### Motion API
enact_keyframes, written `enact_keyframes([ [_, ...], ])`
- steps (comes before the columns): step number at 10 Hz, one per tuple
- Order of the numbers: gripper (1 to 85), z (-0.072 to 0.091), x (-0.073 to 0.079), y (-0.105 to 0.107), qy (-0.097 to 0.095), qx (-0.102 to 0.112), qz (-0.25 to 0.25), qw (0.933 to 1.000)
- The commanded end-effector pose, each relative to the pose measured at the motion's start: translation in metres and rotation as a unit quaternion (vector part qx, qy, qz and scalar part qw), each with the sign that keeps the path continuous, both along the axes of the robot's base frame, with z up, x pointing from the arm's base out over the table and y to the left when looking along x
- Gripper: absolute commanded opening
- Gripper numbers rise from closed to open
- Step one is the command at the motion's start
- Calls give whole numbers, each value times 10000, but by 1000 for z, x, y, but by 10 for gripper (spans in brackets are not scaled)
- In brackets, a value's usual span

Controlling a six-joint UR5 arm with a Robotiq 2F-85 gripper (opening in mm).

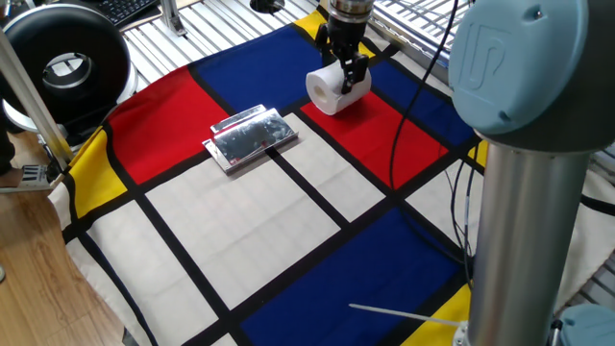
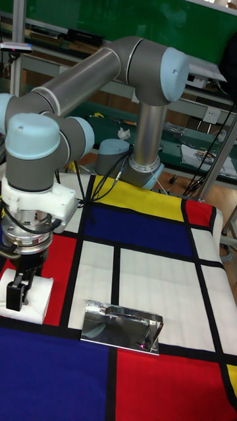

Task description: Put the toilet paper on its holder

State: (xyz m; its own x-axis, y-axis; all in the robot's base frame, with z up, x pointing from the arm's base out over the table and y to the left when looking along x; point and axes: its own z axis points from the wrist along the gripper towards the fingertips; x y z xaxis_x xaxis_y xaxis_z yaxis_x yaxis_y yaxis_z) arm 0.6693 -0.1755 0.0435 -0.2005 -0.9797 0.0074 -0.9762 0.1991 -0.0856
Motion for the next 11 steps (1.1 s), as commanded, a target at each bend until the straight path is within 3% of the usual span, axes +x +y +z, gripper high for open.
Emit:
enact_keyframes([
  [1, 10, 14, 1, -3, -271, -456, -555, 9970],
  [2, 10, 21, -2, 2, -293, -592, -694, 9954],
  [4, 10, 19, 7, 15, -342, -243, -760, 9962],
  [5, 10, 17, 4, 17, -285, -51, -1011, 9945],
  [8, 10, 12, -3, 13, -192, 157, -1178, 9927],
  [11, 10, 17, 0, 9, -178, 125, -1110, 9936],
])
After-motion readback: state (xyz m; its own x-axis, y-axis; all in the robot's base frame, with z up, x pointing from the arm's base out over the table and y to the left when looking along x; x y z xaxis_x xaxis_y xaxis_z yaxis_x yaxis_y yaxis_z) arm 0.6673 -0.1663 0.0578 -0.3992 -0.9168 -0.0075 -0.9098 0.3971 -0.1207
